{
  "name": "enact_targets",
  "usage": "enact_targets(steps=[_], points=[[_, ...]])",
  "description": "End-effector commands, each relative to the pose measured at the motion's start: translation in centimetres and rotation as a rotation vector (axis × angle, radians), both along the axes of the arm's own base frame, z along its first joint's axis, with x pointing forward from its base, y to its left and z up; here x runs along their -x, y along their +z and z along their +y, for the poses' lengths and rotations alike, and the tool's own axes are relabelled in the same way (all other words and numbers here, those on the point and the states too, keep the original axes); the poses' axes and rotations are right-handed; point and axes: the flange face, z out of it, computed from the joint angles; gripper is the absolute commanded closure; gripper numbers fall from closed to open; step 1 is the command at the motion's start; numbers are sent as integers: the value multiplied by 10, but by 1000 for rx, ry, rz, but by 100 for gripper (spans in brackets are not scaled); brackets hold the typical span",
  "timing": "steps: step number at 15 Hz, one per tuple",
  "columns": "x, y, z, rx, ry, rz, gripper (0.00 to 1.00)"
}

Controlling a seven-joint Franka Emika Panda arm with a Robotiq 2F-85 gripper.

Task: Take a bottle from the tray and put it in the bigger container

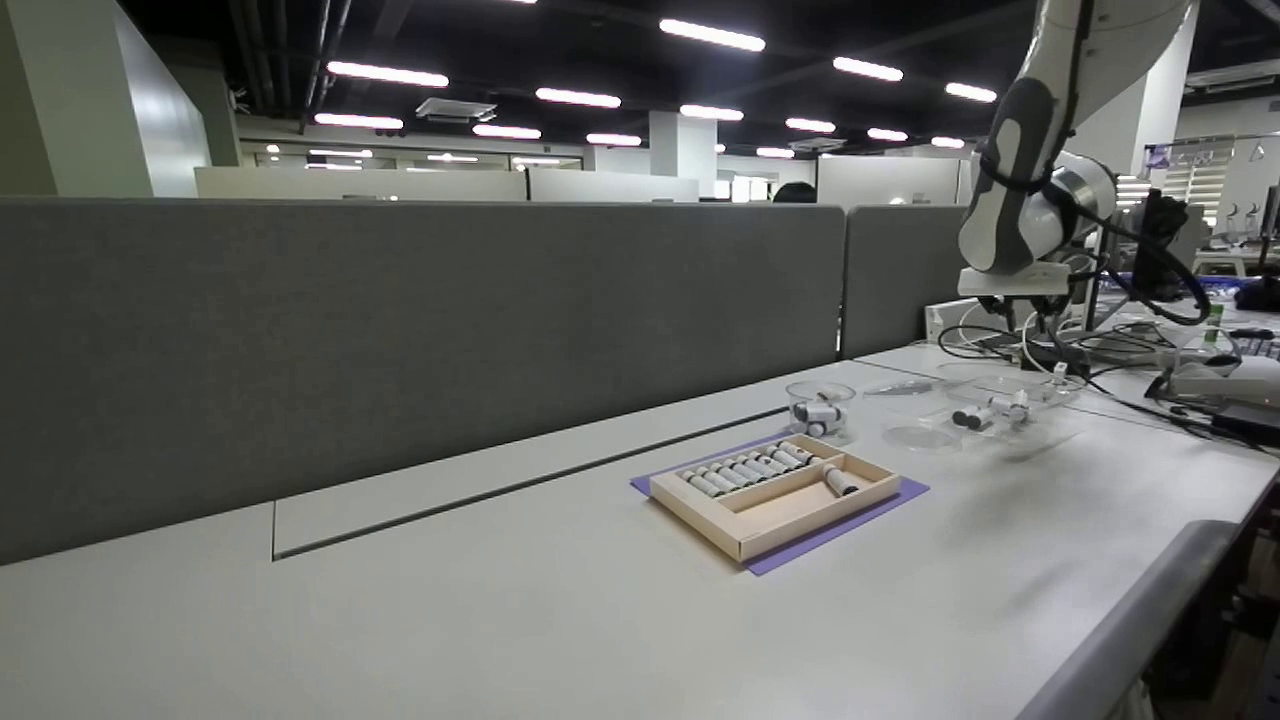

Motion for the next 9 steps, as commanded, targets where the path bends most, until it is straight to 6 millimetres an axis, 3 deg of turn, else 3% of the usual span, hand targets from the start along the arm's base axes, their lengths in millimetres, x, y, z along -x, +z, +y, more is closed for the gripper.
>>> enact_targets(steps=[1,4,5,7,9], points=[[-24,13,25,103,-77,-14,30],[-41,30,73,66,-22,24,7],[-38,16,52,90,-19,17,24],[-51,22,77,77,3,30,8],[-51,23,79,75,2,32,7]])
